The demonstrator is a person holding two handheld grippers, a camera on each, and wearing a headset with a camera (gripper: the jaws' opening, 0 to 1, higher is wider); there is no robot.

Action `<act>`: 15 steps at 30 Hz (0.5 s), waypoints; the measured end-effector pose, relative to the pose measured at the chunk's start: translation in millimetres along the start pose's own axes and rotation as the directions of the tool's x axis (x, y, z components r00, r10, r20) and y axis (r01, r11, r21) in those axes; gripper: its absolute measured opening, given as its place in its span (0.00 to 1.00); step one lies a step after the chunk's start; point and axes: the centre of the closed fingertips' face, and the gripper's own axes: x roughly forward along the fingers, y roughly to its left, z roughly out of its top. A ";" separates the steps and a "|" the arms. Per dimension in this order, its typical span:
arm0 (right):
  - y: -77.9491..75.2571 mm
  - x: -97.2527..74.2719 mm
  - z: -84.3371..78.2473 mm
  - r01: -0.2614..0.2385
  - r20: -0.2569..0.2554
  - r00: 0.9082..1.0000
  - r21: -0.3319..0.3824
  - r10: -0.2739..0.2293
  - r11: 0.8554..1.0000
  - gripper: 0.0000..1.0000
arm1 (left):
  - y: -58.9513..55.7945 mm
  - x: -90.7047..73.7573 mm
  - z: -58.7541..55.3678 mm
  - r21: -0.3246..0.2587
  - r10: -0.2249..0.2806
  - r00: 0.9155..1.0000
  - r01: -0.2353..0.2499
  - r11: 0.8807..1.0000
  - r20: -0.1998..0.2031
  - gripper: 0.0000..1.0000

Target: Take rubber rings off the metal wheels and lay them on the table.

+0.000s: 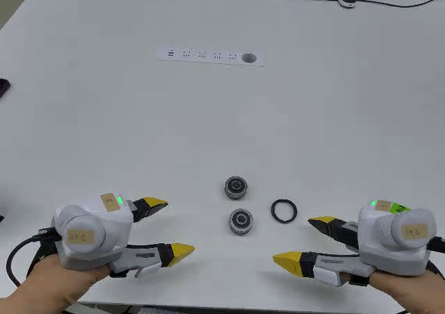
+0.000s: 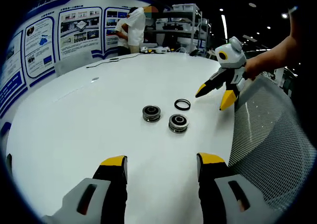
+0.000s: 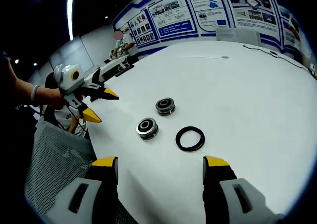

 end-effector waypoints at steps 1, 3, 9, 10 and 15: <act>-1.0 -1.3 -0.6 0.013 0.004 1.000 -0.011 -0.013 1.000 0.74 | -1.5 -1.4 -0.3 -0.007 0.000 1.000 0.000 1.000 0.005 0.60; -1.3 -2.9 -2.7 0.026 0.001 1.000 -0.018 -0.026 1.000 0.76 | -2.4 -3.0 -1.4 -0.013 0.001 1.000 -0.001 1.000 0.010 0.62; -1.4 -8.6 -6.7 0.070 0.012 0.998 -0.029 -0.069 0.997 0.81 | -3.3 -10.6 -3.6 -0.042 0.012 0.999 -0.011 0.999 0.032 0.66; -1.6 -9.4 -6.9 0.076 0.014 0.997 -0.034 -0.076 0.997 0.83 | -3.3 -11.6 -4.0 -0.049 0.014 0.999 -0.013 0.999 0.035 0.68; -2.2 -10.9 -6.7 0.107 0.037 0.994 -0.056 -0.105 0.993 0.88 | -3.8 -18.2 -6.8 -0.072 0.023 0.999 -0.019 0.997 0.049 0.72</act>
